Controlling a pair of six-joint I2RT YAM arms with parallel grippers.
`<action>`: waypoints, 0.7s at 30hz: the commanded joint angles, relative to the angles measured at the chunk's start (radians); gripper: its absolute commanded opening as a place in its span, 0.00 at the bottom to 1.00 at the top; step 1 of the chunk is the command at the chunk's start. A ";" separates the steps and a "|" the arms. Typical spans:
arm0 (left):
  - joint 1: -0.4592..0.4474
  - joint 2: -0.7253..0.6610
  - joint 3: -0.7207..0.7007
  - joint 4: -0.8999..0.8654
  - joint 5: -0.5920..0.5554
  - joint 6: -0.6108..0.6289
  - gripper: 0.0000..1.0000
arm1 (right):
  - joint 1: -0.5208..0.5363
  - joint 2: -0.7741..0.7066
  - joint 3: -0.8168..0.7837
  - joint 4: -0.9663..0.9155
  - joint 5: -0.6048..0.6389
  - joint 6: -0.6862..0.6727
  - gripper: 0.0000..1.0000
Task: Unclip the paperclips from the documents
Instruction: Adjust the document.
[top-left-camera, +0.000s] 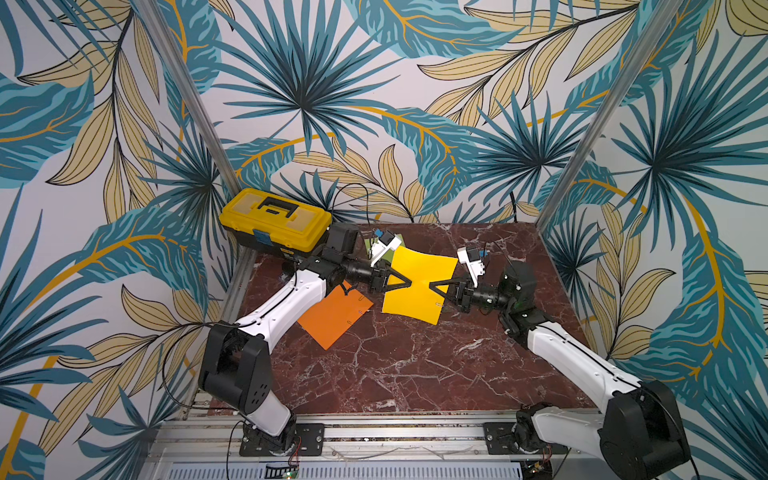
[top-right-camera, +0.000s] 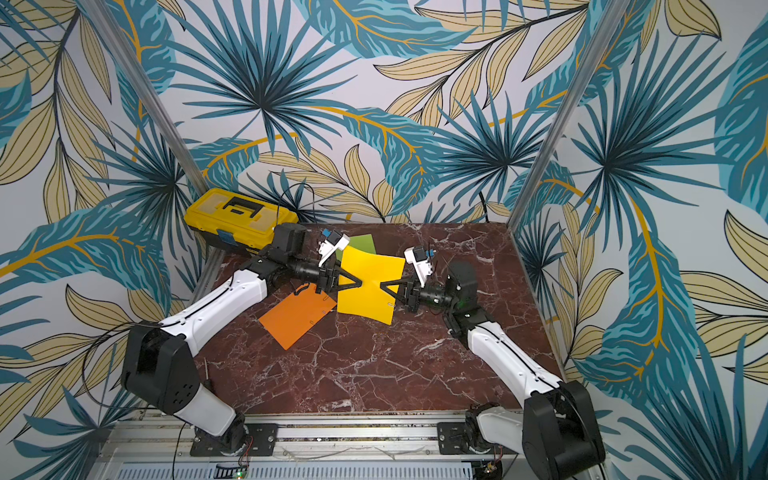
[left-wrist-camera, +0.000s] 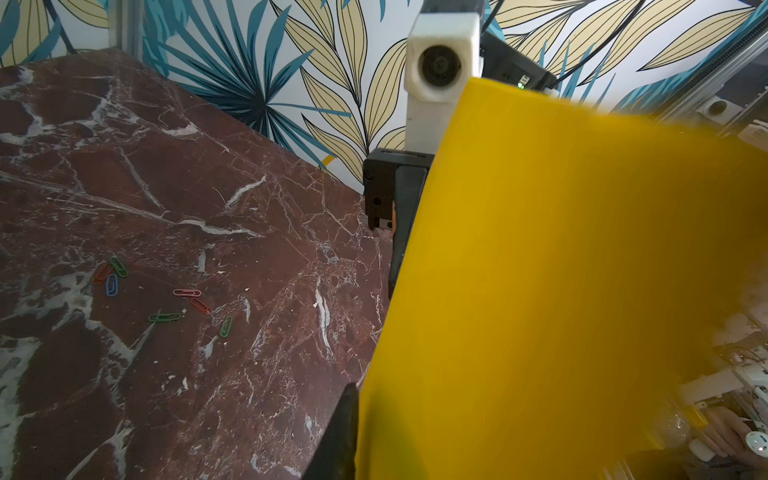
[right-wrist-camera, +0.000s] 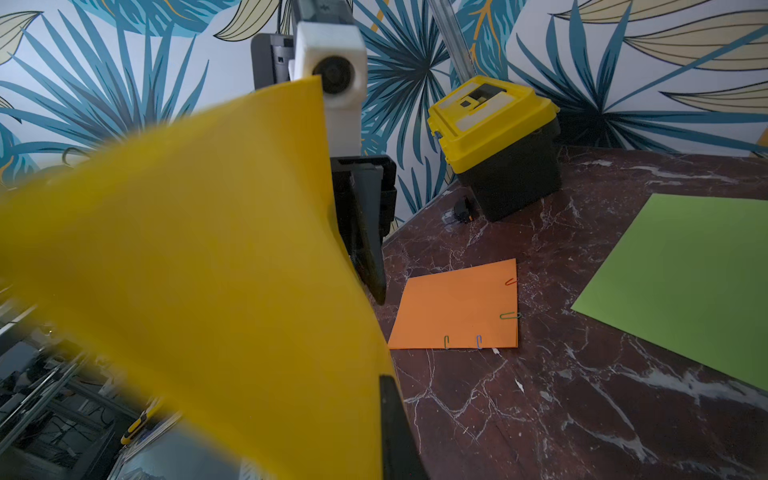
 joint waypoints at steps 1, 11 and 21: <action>0.006 -0.007 -0.009 0.021 0.008 -0.011 0.24 | -0.010 -0.026 0.030 -0.039 0.023 -0.032 0.00; 0.015 -0.003 -0.016 0.070 0.000 -0.037 0.24 | -0.020 -0.017 0.052 -0.039 0.024 -0.031 0.00; 0.018 0.024 -0.014 0.078 0.020 -0.055 0.21 | -0.027 -0.034 0.047 -0.028 0.048 -0.025 0.00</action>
